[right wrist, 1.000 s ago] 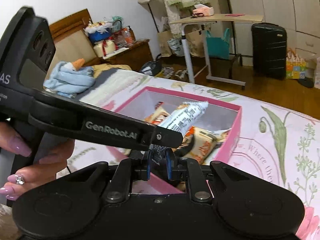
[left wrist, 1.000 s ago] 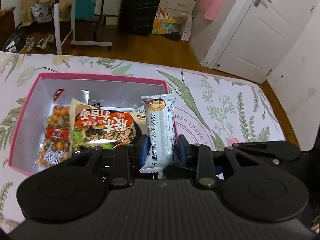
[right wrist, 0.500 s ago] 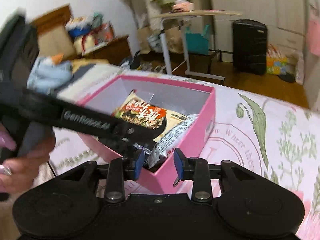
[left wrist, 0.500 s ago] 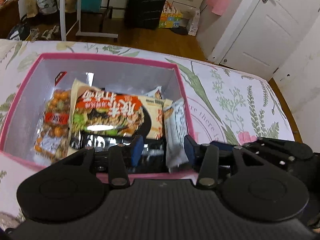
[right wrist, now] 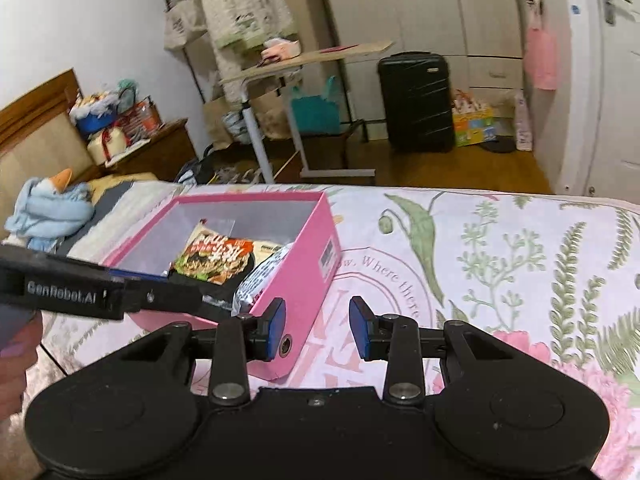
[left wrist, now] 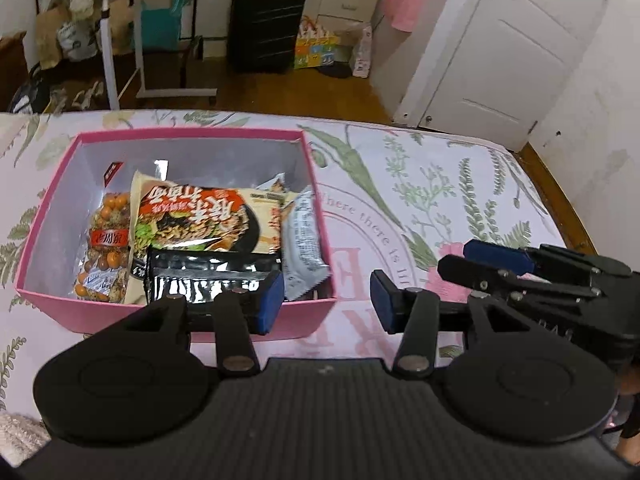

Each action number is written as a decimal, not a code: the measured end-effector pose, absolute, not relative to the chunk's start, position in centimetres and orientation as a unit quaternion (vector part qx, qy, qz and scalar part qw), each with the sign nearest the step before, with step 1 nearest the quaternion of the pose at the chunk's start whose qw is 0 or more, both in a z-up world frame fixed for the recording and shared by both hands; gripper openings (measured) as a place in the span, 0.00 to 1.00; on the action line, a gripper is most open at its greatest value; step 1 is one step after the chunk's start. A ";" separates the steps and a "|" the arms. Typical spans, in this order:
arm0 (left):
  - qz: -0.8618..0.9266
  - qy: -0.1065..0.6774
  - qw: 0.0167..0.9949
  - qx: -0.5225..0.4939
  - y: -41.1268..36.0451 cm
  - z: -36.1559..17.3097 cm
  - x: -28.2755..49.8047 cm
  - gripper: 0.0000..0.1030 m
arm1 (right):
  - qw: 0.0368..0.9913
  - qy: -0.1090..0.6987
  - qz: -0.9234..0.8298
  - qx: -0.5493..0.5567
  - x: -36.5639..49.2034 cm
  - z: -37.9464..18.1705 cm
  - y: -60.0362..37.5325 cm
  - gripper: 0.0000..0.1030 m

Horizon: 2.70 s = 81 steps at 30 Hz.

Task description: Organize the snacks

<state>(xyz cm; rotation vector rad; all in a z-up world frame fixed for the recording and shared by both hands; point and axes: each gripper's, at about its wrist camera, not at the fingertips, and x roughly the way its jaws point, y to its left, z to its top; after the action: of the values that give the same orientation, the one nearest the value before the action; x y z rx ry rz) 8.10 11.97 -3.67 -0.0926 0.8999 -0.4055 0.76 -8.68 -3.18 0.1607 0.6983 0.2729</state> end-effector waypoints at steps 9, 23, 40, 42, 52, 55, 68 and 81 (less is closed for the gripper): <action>-0.206 0.430 0.879 -0.026 10.4 -2.7 5.4 0.53 | 0.933 0.334 0.084 0.103 -1.7 -1.2 -10.6 0.39; -0.178 0.392 0.902 -0.023 9.2 -0.7 1.1 0.68 | 0.930 0.348 0.032 0.112 -5.5 -0.7 -12.7 0.41; -0.111 0.388 0.915 -0.002 8.1 -1.9 -0.2 0.97 | 0.935 0.346 -0.064 0.040 -6.5 -0.1 -12.2 0.96; -0.105 0.385 0.917 0.006 7.9 -2.0 -0.4 0.97 | 0.935 0.347 -0.064 0.034 -6.6 0.0 -12.1 0.96; -0.091 0.380 0.920 0.022 7.9 -2.0 -0.9 0.97 | 0.941 0.327 -0.072 0.039 -7.4 -0.1 -12.0 0.96; -0.087 0.380 0.920 0.032 7.7 -2.3 -0.9 0.97 | 0.940 0.331 -0.068 0.053 -7.4 -0.3 -12.2 0.96; -0.089 0.389 0.915 0.058 6.4 -3.0 -1.0 0.97 | 0.932 0.357 -0.055 0.038 -7.8 -0.7 -11.4 0.96; -0.089 0.385 0.917 0.051 6.4 -3.1 -1.5 0.97 | 0.935 0.348 -0.058 0.036 -7.9 -1.4 -11.5 0.96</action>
<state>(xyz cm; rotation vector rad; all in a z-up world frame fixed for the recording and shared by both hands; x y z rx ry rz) -1.49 6.36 -3.09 0.1040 0.7927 -0.1834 -7.95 -11.49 -1.38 0.0744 0.7119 -0.1182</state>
